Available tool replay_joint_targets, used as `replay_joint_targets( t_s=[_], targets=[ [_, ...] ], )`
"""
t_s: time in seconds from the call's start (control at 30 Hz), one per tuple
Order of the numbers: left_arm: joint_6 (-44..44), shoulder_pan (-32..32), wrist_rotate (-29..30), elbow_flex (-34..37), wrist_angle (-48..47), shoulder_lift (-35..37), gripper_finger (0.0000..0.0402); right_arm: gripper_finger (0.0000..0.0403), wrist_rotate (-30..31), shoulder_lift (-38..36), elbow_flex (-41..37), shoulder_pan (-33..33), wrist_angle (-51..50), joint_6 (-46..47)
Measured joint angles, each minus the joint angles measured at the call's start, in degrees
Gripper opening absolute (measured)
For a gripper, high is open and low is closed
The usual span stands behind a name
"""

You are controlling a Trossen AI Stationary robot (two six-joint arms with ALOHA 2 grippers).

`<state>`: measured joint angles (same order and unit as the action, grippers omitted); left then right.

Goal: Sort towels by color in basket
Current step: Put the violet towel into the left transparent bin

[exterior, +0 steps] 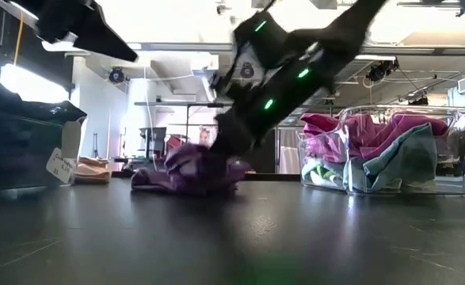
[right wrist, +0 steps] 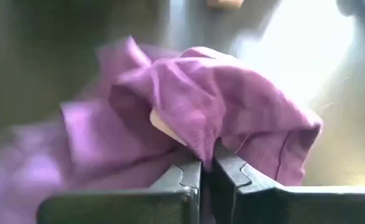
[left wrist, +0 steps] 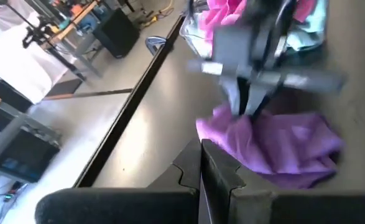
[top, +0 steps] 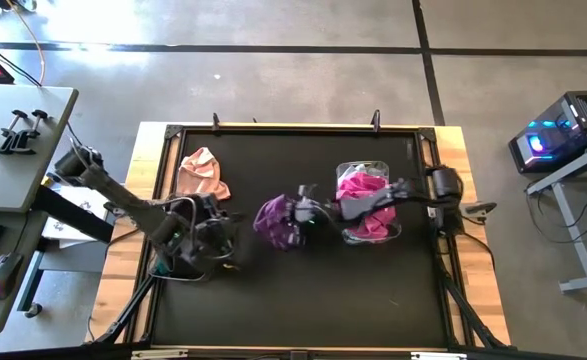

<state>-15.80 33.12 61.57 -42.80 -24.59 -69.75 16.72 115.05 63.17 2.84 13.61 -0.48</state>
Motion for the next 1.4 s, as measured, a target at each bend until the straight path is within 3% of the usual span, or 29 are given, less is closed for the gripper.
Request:
replay_joint_targets(
  t_s=[0.13, 0.37, 0.6, 0.73, 0.9, 1.1, 1.23, 1.4],
  targets=[
    [4.36, -2.11, -0.99, -0.01, 6.59, -4.68, 0.0000, 0.0006, 4.20, -5.92, -7.42, 2.90, 9.67, 2.78],
    [10.79, -5.94, -6.83, 0.01, 17.01, -11.28, 0.0000, 0.0005, 5.10, -6.41, -11.07, 5.31, 12.32, 8.19],
    [24.29, -9.92, -23.82, -0.01, 30.85, -15.73, 0.0015, 0.0005, 4.99, -6.23, -11.36, 6.22, 13.09, 9.44],
    [30.97, -12.32, -30.58, -0.05, 38.38, -17.73, 0.0052, 0.0004, 4.75, -6.26, -11.32, 6.19, 14.12, 9.29],
    [36.09, -15.93, -35.42, -0.05, 42.72, -20.64, 0.0126, 0.0004, 4.23, -6.26, -11.29, 6.19, 14.30, 9.61],
    [43.87, -19.87, -35.09, -0.03, 40.87, -25.07, 0.0208, 0.0009, 3.92, -6.28, -11.27, 6.19, 14.79, 10.99],
    [44.94, -22.02, -36.49, -0.03, 41.45, -27.27, 0.0234, 0.0006, 3.74, -6.28, -11.27, 6.19, 14.49, 11.00],
    [39.47, -24.74, -41.91, -0.07, 40.35, -28.58, 0.0241, 0.0006, 3.63, -6.28, -11.27, 6.19, 15.51, 12.10]
  ],
)
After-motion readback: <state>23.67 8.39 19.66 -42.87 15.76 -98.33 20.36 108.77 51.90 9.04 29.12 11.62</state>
